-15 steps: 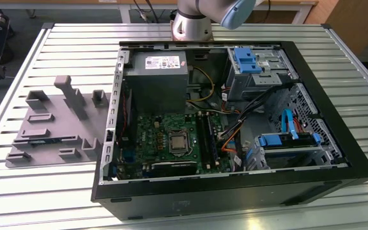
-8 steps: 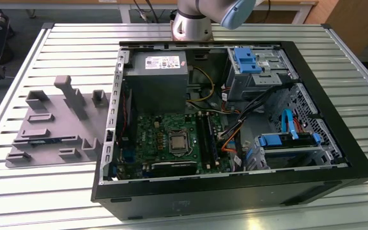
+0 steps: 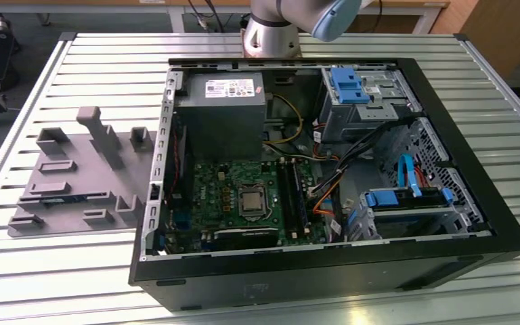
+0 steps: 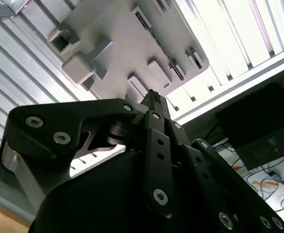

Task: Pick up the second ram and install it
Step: 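Pick up the second ram and move it above second insertion slot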

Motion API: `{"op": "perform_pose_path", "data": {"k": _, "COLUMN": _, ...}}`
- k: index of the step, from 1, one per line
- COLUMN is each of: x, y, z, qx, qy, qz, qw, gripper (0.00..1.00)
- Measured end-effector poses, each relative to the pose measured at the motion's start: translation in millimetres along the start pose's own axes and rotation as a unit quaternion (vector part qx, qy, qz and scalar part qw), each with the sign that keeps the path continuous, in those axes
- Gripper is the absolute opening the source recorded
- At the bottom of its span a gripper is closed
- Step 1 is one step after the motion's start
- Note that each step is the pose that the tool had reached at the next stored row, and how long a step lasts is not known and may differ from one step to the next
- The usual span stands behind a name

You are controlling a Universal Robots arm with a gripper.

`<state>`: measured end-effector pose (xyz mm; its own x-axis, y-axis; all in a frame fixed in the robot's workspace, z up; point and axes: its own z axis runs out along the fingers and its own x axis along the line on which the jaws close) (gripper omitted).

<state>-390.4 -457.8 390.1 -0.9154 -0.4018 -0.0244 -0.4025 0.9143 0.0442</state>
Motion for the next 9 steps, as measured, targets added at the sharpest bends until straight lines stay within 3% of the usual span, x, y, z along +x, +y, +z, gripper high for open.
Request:
{"op": "perform_pose_path", "data": {"k": 4, "x": 0.2, "y": 0.1, "z": 0.4, "qx": -0.0003, "qy": 0.0015, "qz": -0.031, "qw": 0.9995, "gripper": 0.11}}
{"op": "perform_pose_path", "data": {"k": 9, "x": 0.3, "y": 0.1, "z": 0.9, "qx": -0.0011, "qy": 0.0034, "qz": -0.071, "qw": 0.9975, "gripper": 0.11}}
